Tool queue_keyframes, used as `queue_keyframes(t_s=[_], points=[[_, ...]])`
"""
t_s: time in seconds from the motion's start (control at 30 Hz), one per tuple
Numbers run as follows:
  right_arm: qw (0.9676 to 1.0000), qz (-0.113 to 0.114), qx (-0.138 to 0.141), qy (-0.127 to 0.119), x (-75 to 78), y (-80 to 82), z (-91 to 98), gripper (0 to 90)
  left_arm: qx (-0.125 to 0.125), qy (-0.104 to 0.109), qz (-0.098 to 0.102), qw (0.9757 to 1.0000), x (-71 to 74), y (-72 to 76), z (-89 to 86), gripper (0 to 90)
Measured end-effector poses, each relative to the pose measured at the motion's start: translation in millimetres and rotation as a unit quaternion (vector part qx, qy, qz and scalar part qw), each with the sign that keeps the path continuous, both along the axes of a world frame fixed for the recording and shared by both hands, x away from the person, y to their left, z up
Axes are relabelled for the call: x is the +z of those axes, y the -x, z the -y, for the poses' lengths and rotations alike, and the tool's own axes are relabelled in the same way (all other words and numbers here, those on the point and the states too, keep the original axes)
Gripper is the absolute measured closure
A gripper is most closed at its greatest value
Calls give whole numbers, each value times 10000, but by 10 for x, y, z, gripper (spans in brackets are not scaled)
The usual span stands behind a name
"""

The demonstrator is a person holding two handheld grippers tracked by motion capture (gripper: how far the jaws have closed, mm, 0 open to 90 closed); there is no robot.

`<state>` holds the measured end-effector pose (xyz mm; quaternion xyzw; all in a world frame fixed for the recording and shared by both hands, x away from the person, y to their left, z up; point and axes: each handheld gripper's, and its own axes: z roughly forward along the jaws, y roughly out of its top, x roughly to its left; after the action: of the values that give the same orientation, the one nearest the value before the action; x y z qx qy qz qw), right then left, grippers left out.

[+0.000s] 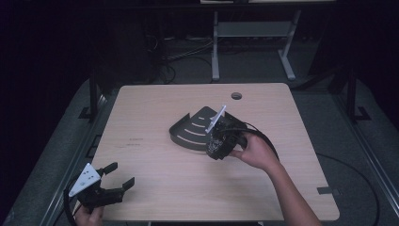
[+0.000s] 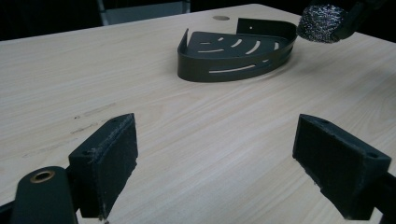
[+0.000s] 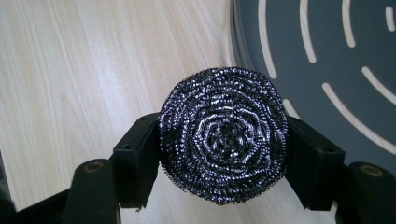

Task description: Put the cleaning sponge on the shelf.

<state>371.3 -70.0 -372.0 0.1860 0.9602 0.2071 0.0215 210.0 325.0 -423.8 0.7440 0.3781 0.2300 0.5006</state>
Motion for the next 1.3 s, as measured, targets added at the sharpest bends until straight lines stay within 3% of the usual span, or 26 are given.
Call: queue_keyframes(t_s=[0.77, 1.3], points=[[9999, -62, -114, 68, 102, -366, -95, 329, -2, 23, 3, 10000, 3, -2, -7, 132], [9990, -183, -394, 86, -44, -596, -82, 329, -14, 18, 3, 10000, 0, -5, 0, 132]])
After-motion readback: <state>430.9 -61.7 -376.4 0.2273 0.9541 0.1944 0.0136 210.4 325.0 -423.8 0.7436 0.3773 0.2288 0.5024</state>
